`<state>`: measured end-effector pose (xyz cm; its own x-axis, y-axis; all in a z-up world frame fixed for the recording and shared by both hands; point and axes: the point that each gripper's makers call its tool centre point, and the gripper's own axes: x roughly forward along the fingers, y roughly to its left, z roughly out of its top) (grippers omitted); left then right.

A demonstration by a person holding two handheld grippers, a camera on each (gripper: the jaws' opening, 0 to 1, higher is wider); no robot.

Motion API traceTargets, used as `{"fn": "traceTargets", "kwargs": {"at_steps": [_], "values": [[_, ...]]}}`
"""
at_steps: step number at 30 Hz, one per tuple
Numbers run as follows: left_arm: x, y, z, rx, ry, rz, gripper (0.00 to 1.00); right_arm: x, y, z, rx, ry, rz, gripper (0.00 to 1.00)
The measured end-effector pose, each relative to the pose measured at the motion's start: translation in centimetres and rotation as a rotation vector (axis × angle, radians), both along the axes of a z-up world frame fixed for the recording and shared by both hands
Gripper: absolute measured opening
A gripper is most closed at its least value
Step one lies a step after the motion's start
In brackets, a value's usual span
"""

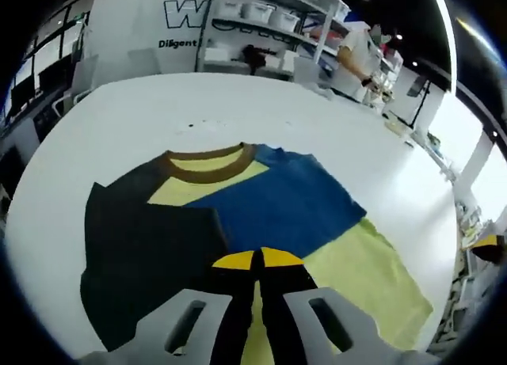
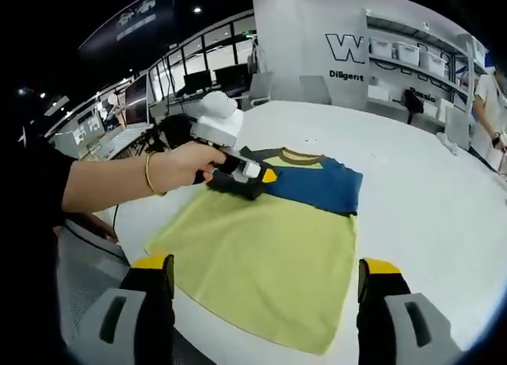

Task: Fold the garment on the visible template until the final outline fits inside the template.

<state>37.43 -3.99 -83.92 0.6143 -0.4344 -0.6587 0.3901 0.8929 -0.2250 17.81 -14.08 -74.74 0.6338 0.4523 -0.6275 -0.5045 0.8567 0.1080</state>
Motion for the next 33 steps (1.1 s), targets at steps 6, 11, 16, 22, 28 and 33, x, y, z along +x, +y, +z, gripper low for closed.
{"fn": "traceTargets", "kwargs": {"at_steps": [6, 11, 16, 22, 28, 33], "values": [[-0.4, -0.6, 0.2, 0.006, -0.031, -0.072, 0.00, 0.2, 0.4, 0.1, 0.003, -0.008, 0.006, 0.95], [0.4, -0.3, 2.0, 0.016, -0.112, -0.122, 0.23, 0.5, 0.8, 0.1, -0.001, -0.022, 0.017, 0.96], [0.6, 0.0, 3.8, 0.012, -0.171, -0.145, 0.41, 0.9, 1.1, 0.4, 0.010, -0.040, 0.016, 0.96], [0.3, 0.3, 5.4, 0.003, -0.201, -0.178, 0.65, 1.4, 1.5, 0.6, 0.021, -0.060, 0.016, 0.97], [-0.3, 1.1, 7.4, 0.021, -0.254, -0.207, 0.87, 2.0, 1.8, 0.7, 0.016, -0.092, 0.012, 0.97], [-0.5, 2.4, 8.9, 0.012, -0.275, -0.216, 0.97, 2.6, 2.5, 0.8, -0.002, -0.122, 0.026, 0.97]]}}
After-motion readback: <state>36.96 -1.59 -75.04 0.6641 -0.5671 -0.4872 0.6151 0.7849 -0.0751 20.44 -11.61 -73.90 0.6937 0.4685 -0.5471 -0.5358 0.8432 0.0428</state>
